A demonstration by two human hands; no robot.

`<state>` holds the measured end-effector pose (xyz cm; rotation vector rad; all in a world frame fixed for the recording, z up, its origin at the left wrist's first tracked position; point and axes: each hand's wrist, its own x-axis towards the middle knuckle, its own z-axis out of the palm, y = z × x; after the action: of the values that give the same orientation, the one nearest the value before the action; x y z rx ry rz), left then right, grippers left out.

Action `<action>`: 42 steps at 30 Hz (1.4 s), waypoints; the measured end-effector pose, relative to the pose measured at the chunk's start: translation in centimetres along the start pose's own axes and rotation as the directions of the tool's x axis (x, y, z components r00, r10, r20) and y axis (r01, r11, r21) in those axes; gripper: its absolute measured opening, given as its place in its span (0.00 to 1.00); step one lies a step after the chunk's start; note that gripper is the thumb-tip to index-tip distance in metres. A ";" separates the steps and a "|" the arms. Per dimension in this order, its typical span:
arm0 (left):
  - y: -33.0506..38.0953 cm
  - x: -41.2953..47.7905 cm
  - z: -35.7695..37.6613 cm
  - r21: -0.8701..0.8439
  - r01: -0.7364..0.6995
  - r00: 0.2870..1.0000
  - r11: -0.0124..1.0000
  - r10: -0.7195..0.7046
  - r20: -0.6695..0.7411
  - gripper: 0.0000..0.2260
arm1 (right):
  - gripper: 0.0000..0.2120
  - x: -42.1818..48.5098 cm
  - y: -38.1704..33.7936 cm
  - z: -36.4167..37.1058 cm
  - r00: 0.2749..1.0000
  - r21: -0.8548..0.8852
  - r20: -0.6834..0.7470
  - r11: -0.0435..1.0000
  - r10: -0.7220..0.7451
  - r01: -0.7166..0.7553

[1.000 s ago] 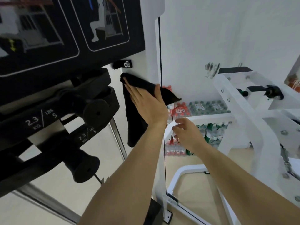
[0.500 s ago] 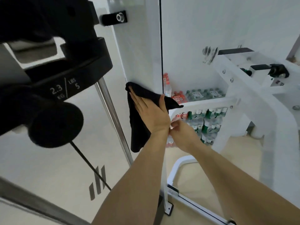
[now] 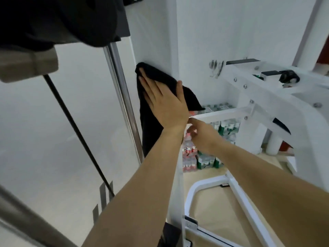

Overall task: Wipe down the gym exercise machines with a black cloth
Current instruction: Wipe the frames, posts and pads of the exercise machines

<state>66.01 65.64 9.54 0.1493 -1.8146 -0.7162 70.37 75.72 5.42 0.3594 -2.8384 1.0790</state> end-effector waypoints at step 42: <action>-5.1 -6.7 -1.1 0.019 -0.091 0.983 0.996 0.087 0.164 0.34 | 0.05 -2.4 -0.9 7.5 0.946 -0.209 -0.306 0.963 0.104 -0.173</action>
<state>68.22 64.03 1.46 0.0276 -1.9743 -0.6568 72.94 70.52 0.00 -0.0219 -2.7089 0.7314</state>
